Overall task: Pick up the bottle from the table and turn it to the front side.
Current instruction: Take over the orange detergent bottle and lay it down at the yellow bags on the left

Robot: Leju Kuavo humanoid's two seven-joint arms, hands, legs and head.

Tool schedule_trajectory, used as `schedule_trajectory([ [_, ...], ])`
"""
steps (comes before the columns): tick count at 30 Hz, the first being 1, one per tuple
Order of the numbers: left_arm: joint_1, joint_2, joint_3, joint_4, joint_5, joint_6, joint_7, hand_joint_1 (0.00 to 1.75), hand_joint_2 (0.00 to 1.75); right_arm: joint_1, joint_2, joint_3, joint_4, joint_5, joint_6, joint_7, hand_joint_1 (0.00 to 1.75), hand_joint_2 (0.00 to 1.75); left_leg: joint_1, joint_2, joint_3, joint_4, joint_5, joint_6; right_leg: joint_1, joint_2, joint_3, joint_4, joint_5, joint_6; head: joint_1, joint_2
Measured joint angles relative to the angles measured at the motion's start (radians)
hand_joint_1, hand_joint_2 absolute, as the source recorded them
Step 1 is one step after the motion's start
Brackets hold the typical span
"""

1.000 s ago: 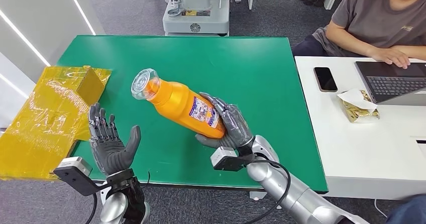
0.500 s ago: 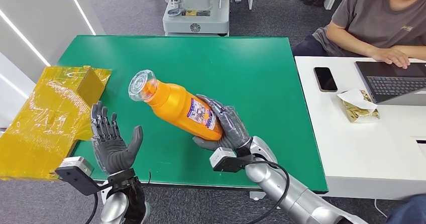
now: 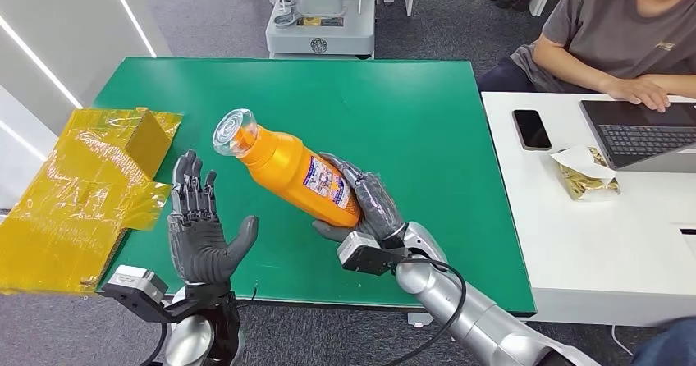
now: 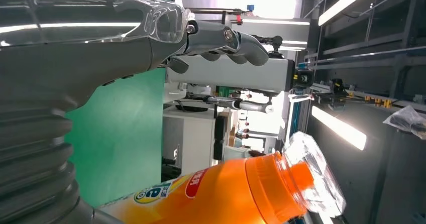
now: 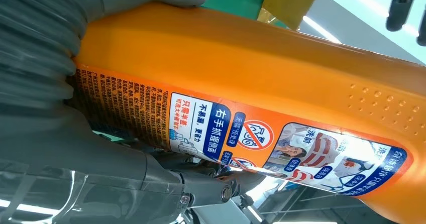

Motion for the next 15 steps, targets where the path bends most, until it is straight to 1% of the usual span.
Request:
schedule_trajectory([
  [9,-0.001,0.006,-0.016,-0.005,-0.009,-0.032,0.000,0.00,1.75,-0.005,0.031,0.000,0.025,-0.001,0.027,0.000,1.75,1.75,0.000,0.000,0.000,0.000,0.000,0.000,0.000,0.000,0.000,0.000,0.000,0.000,0.000,0.000],
  [10,-0.001,0.006,-0.017,-0.006,0.011,-0.055,0.000,0.00,1.75,-0.007,0.034,0.000,0.028,-0.007,0.038,0.000,1.75,1.75,0.000,0.000,0.000,0.000,0.000,0.000,0.000,0.000,0.000,0.000,0.000,0.000,0.000,0.000],
  [13,0.001,0.006,-0.017,-0.018,0.090,-0.170,0.000,0.00,1.75,-0.014,0.042,-0.002,0.033,-0.033,0.079,0.000,1.75,1.75,0.000,0.000,0.000,0.000,0.000,0.000,0.000,0.000,0.000,0.000,0.000,0.000,0.000,0.000],
  [15,0.002,0.006,-0.013,-0.027,0.107,-0.211,0.000,0.00,1.75,-0.018,0.046,-0.006,0.033,-0.039,0.090,0.000,1.75,1.75,0.000,0.000,0.000,0.000,0.000,0.000,0.000,0.000,0.000,0.000,0.000,0.000,0.000,0.000],
])
